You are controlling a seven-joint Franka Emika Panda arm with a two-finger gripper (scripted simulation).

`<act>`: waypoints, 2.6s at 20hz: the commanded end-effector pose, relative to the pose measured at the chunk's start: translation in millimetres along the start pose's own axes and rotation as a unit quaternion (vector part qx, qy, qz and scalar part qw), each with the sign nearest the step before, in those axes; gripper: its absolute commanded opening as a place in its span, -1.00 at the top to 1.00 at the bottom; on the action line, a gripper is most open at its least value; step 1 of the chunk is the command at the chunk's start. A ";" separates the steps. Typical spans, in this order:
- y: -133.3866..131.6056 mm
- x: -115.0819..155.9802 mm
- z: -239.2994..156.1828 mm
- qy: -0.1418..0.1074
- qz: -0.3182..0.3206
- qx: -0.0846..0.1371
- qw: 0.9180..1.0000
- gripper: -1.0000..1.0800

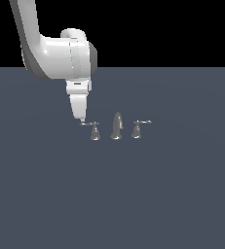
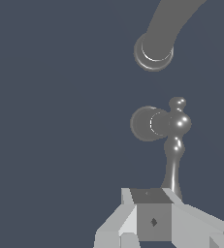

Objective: Turn on the faucet by rotating a designated handle.

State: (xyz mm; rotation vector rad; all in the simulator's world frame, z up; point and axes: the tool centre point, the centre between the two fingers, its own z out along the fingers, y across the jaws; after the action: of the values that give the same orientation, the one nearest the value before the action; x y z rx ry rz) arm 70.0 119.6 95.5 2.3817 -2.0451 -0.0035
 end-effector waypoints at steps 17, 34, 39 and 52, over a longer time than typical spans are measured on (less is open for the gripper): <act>-15.3 10.5 18.8 0.000 0.041 0.002 0.999 1.00; 20.9 1.4 18.9 0.001 0.046 0.004 0.999 1.00; 36.4 1.6 19.0 0.001 0.044 0.003 0.999 1.00; 60.2 19.5 19.2 0.000 0.044 0.006 0.999 1.00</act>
State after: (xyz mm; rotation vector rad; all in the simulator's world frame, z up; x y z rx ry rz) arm 17.2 104.7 76.5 2.3155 -2.1455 0.0087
